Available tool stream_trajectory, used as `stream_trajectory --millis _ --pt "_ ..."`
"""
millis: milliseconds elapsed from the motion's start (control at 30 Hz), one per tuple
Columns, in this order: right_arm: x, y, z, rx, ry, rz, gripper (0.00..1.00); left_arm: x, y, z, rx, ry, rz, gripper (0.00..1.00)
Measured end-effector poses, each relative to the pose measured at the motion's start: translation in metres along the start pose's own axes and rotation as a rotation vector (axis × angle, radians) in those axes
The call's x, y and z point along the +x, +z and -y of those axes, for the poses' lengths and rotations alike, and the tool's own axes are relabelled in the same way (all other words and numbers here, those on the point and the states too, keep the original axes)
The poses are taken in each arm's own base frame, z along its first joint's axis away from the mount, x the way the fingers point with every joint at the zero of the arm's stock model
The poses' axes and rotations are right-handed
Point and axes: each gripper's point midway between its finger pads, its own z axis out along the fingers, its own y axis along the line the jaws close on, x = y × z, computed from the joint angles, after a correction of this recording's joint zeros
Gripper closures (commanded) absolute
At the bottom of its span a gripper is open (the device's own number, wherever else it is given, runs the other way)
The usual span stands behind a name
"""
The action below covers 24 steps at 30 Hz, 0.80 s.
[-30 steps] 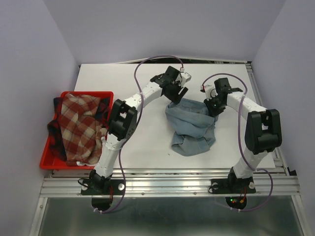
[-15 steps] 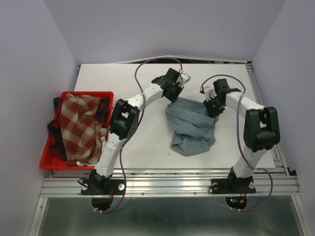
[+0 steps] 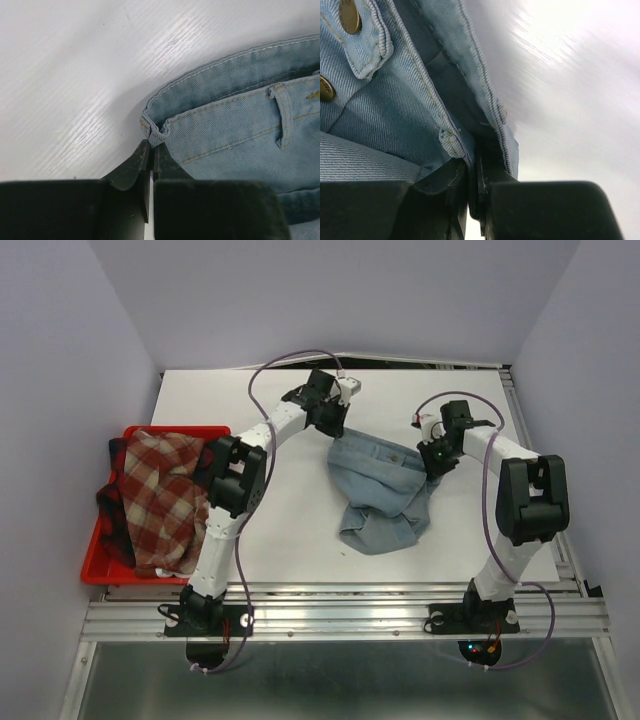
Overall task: Fold and stack the skirts
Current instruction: Flatten the skirt out
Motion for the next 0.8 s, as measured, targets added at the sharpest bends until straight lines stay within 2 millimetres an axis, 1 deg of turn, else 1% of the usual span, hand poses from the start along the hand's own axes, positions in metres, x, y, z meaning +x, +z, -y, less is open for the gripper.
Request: stream_trajectory --millis 67,100,167,233,267,300,333,367,400,433,467,500,533,567,600,667,700,733,767,800 --pt "-0.003 0.001 -0.004 -0.011 -0.008 0.011 0.87 0.000 -0.008 -0.003 0.012 -0.010 0.008 1.00" --pt "-0.004 0.001 -0.005 -0.016 -0.010 0.014 0.88 -0.004 -0.014 -0.003 0.018 -0.011 0.017 1.00" --pt "-0.005 0.001 -0.005 -0.016 -0.011 0.016 0.90 -0.016 -0.028 0.000 0.031 -0.003 0.050 1.00" --pt "-0.007 0.000 -0.003 -0.008 -0.013 0.021 0.98 -0.030 -0.046 0.007 0.046 0.015 0.086 1.00" --pt "-0.010 -0.002 0.000 0.003 -0.014 0.026 0.99 -0.036 -0.054 0.011 0.058 0.024 0.103 1.00" --pt "-0.013 -0.004 0.003 0.011 -0.014 0.034 0.99 -0.049 -0.071 0.018 0.073 0.039 0.139 1.00" --pt "-0.019 -0.009 0.006 0.022 -0.013 0.046 0.99 -0.058 -0.082 0.022 0.086 0.048 0.164 1.00" --pt "-0.028 -0.014 0.012 0.037 -0.012 0.071 0.99 -0.068 -0.096 0.026 0.098 0.059 0.195 1.00" --pt "-0.042 -0.023 0.020 0.056 -0.012 0.108 0.99 -0.077 -0.110 0.029 0.110 0.067 0.223 1.00" --pt "-0.058 -0.035 0.028 0.076 -0.013 0.151 0.99 -0.084 -0.121 0.032 0.126 0.075 0.246 1.00" --pt "-0.073 -0.047 0.037 0.099 -0.015 0.198 0.99 -0.095 -0.138 0.033 0.133 0.084 0.282 1.00" --pt "-0.093 -0.066 0.045 0.132 -0.027 0.265 0.99 -0.107 -0.155 0.035 0.153 0.096 0.318 1.00" --pt "-0.104 -0.080 0.049 0.150 -0.035 0.304 0.99 -0.113 -0.163 0.035 0.161 0.103 0.339 1.00" --pt "-0.116 -0.097 0.052 0.170 -0.048 0.351 0.99 -0.123 -0.179 0.033 0.167 0.115 0.376 1.00" --pt "-0.131 -0.124 0.053 0.198 -0.069 0.415 0.99 -0.128 -0.188 0.033 0.174 0.123 0.396 1.00" --pt "-0.147 -0.164 0.049 0.227 -0.103 0.510 0.99 -0.137 -0.214 0.033 0.194 0.148 0.444 1.00" --pt "-0.151 -0.177 0.047 0.234 -0.114 0.538 0.99 -0.140 -0.226 0.035 0.200 0.161 0.465 1.00" --pt "-0.156 -0.198 0.043 0.248 -0.133 0.584 0.99 -0.142 -0.235 0.039 0.209 0.175 0.481 1.00" --pt "-0.159 -0.214 0.040 0.260 -0.148 0.617 0.99 -0.146 -0.248 0.044 0.216 0.200 0.512 1.00" --pt "-0.159 -0.226 0.037 0.270 -0.161 0.640 0.98 -0.145 -0.265 0.054 0.230 0.226 0.542 1.00"
